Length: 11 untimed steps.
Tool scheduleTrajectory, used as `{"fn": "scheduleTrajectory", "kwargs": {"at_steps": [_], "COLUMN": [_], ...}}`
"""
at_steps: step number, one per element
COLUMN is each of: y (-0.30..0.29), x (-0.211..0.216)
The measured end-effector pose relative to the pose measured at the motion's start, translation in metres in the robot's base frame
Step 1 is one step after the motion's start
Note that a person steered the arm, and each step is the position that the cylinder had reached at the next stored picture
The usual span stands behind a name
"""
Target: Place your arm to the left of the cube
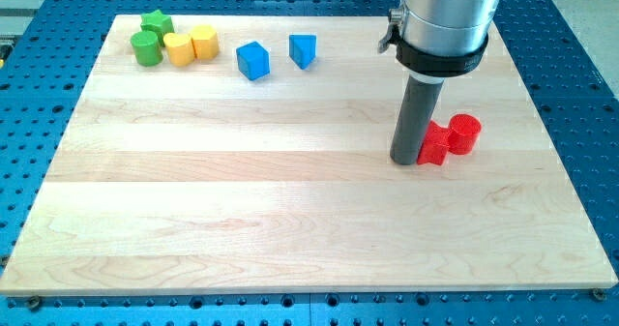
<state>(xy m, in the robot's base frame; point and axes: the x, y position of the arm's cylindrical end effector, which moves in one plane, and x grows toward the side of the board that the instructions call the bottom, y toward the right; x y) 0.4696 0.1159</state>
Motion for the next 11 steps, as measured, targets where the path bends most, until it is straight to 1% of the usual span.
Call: {"fn": "scheduleTrajectory", "kwargs": {"at_steps": [1, 2, 3, 4, 5, 9, 10, 11], "y": [0.000, 0.015, 0.007, -0.033, -0.157, -0.199, -0.232, -0.260], "x": [0.011, -0.005, -0.018, -0.057, -0.083, -0.084, -0.089, -0.131]}}
